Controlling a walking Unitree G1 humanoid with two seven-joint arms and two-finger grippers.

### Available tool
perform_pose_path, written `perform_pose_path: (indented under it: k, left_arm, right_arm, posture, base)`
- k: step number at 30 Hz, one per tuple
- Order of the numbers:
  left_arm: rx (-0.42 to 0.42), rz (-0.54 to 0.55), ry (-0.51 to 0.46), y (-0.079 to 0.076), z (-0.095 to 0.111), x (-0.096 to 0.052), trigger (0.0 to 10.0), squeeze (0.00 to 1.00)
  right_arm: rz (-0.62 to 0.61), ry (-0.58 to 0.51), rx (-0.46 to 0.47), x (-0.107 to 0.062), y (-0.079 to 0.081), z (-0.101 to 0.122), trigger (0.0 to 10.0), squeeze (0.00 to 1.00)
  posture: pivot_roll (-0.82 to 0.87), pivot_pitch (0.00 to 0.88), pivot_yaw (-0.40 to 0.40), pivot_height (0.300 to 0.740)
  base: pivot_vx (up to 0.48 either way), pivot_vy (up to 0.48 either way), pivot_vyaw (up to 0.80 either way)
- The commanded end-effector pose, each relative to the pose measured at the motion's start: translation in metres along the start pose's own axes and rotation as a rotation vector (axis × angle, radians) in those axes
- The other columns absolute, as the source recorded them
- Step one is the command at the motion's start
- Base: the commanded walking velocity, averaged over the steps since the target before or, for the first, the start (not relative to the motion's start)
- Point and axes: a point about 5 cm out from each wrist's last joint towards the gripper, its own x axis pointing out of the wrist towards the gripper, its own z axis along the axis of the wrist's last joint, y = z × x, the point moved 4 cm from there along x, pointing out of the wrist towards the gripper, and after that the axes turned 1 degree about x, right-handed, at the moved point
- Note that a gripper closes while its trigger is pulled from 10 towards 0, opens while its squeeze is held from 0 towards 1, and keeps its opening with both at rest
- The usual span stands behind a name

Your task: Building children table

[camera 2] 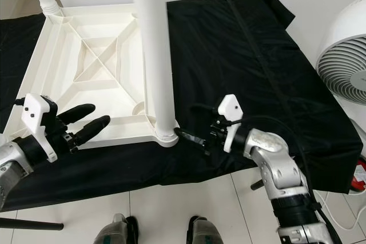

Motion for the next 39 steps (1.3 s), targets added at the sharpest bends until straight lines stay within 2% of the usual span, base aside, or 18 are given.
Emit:
perform_pose_path:
  k: [1, 6, 10, 13, 17, 20, 25, 27, 29, 32, 34, 38, 39]
  left_arm:
    - [-0.023, -0.015, 0.012, -0.009, -0.004, 0.001, 10.0, 0.00]
    - [-0.043, -0.020, 0.008, -0.018, -0.005, 0.003, 10.0, 0.00]
    - [-0.057, -0.030, 0.005, -0.023, -0.006, 0.004, 10.0, 0.00]
    - [-0.070, -0.036, -0.003, -0.031, -0.008, 0.008, 10.0, 0.00]
    - [-0.068, -0.034, -0.006, -0.033, -0.008, 0.009, 10.0, 0.00]
    - [-0.077, -0.035, -0.013, -0.034, -0.007, 0.013, 10.0, 0.00]
    - [-0.076, -0.041, -0.019, -0.034, -0.007, 0.017, 10.0, 0.00]
    - [-0.076, -0.041, -0.019, -0.034, -0.007, 0.017, 10.0, 0.00]
    - [-0.073, -0.045, -0.025, -0.035, -0.006, 0.020, 10.0, 0.00]
    - [-0.067, -0.055, -0.019, -0.036, -0.007, 0.022, 10.0, 0.00]
    - [-0.066, -0.056, -0.016, -0.036, -0.007, 0.022, 10.0, 0.00]
    - [-0.063, -0.062, -0.004, -0.033, -0.010, 0.023, 10.0, 0.00]
    - [-0.063, -0.062, -0.004, -0.033, -0.010, 0.023, 10.0, 0.00]
  right_arm:
    - [0.053, -0.019, 0.006, 0.009, 0.005, 0.003, 10.0, 0.00]
    - [0.127, -0.011, -0.003, 0.013, 0.011, 0.004, 10.0, 0.00]
    - [0.118, -0.018, -0.014, 0.016, 0.009, 0.005, 10.0, 0.00]
    - [0.075, -0.048, -0.024, 0.031, 0.007, 0.005, 10.0, 0.00]
    - [0.058, -0.052, -0.016, 0.036, 0.007, 0.003, 10.0, 0.00]
    - [-0.085, -0.090, 0.016, 0.050, 0.002, -0.003, 10.0, 0.00]
    - [-0.172, -0.119, 0.048, 0.055, 0.002, -0.007, 10.0, 0.00]
    - [-0.172, -0.119, 0.048, 0.055, 0.002, -0.007, 10.0, 0.00]
    - [-0.268, -0.150, 0.084, 0.051, -0.003, -0.009, 10.0, 0.00]
    - [-0.335, -0.168, 0.103, 0.040, -0.009, -0.011, 10.0, 0.00]
    - [-0.345, -0.168, 0.103, 0.039, -0.010, -0.011, 10.0, 0.00]
    - [-0.424, -0.159, 0.077, 0.020, -0.026, -0.014, 10.0, 0.00]
    - [-0.424, -0.159, 0.077, 0.020, -0.026, -0.014, 10.0, 0.00]
  posture:
    - [0.00, 0.132, 0.024, 0.740]
    - [0.00, 0.128, 0.023, 0.740]
    - [0.00, 0.128, 0.023, 0.740]
    - [0.00, 0.127, 0.015, 0.740]
    - [0.00, 0.127, 0.015, 0.740]
    - [0.00, 0.116, 0.010, 0.740]
    - [-0.01, 0.115, 0.009, 0.740]
    - [-0.01, 0.115, 0.009, 0.740]
    - [-0.01, 0.119, 0.011, 0.740]
    - [-0.01, 0.124, 0.016, 0.740]
    - [-0.01, 0.124, 0.016, 0.740]
    - [-0.01, 0.124, 0.016, 0.740]
    - [-0.01, 0.124, 0.016, 0.740]
  base:
    - [0.000, 0.000, 0.00]
    - [0.000, 0.000, 0.00]
    - [0.000, 0.000, 0.00]
    - [0.000, 0.000, 0.00]
    - [0.000, 0.000, 0.00]
    - [0.000, 0.000, 0.00]
    - [0.000, 0.000, 0.00]
    - [0.000, 0.000, 0.00]
    - [0.000, 0.000, 0.00]
    - [0.000, 0.000, 0.00]
    - [0.000, 0.000, 0.00]
    - [0.000, 0.000, 0.00]
    - [0.000, 0.000, 0.00]
